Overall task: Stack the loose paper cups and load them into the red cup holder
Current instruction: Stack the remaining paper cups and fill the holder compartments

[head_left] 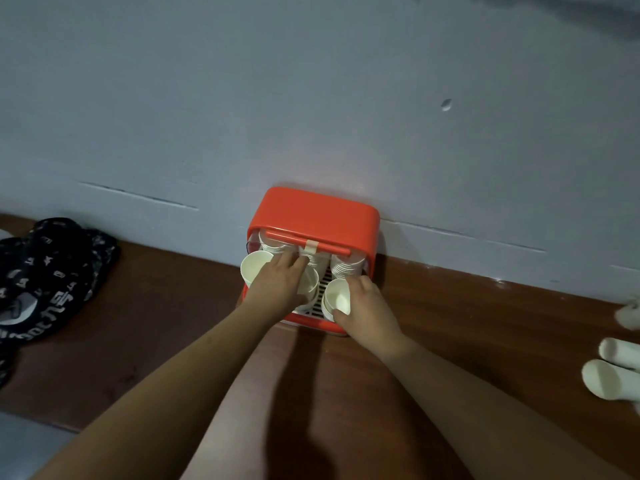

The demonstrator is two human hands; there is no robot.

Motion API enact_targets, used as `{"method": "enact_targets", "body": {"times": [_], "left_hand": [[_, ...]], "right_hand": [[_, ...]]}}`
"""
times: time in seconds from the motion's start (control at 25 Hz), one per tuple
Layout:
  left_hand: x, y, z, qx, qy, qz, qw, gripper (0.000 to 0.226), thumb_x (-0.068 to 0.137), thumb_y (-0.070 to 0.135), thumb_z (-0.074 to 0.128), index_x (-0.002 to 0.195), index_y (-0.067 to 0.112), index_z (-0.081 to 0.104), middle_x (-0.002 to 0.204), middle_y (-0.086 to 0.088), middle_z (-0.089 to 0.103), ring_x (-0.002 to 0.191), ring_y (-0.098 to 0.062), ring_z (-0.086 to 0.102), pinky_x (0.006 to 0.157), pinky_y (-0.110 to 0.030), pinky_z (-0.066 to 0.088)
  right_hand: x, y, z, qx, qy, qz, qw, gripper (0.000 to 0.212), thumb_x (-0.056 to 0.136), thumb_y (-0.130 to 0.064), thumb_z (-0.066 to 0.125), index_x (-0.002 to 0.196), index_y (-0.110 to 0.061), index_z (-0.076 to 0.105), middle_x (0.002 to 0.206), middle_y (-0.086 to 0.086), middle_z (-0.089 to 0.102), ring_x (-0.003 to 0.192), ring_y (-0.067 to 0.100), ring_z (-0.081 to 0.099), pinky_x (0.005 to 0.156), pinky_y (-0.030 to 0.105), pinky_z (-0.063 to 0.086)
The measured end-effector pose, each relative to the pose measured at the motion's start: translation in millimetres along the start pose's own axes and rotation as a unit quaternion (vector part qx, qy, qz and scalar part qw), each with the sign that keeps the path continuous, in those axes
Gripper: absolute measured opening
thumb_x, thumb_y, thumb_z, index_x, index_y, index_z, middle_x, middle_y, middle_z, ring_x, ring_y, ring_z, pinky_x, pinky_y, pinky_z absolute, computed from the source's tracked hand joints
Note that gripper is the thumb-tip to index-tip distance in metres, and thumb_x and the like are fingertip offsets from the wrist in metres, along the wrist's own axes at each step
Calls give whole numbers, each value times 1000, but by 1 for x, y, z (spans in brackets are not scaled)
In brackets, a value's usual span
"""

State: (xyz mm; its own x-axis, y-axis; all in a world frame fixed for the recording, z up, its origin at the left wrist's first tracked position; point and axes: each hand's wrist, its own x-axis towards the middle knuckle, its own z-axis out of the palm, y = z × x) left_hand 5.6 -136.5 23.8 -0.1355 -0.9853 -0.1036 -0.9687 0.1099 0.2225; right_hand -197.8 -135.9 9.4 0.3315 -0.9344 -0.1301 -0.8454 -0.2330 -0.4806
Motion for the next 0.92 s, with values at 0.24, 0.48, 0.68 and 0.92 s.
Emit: {"method": "enact_targets", "body": {"times": [0.24,0.48,0.68,0.92], "left_hand": [[5,-9,16,45,-60,48,996,76,78,40,75,145,23,44,143,-12,43,132,-29,43,106,-38,39],[8,-1,19,50,-71,53,995,74,80,34,73,145,16,43,138,-11,48,127,-30,46,105,-38,39],[-1,19,5,-8,-22,11,1000,54,82,38,69,127,11,55,123,-14,53,116,-33,51,87,-40,47],[-4,113,-15,-59,-20,20,998,46,89,35,63,126,11,53,121,-10,58,112,-30,58,87,-39,48]], "right_hand": [[15,2,17,14,-4,0,1000,64,88,-38,65,141,-12,41,141,7,48,129,25,46,103,33,38],[12,6,17,27,-22,0,999,70,86,-36,69,144,-11,38,145,8,45,132,25,44,107,35,37],[-8,23,-13,71,-8,4,997,66,85,-47,66,140,-17,43,139,5,48,128,23,46,104,39,42],[-85,127,-85,15,11,69,997,62,95,-50,53,144,-15,43,145,2,44,133,18,43,107,32,38]]}}
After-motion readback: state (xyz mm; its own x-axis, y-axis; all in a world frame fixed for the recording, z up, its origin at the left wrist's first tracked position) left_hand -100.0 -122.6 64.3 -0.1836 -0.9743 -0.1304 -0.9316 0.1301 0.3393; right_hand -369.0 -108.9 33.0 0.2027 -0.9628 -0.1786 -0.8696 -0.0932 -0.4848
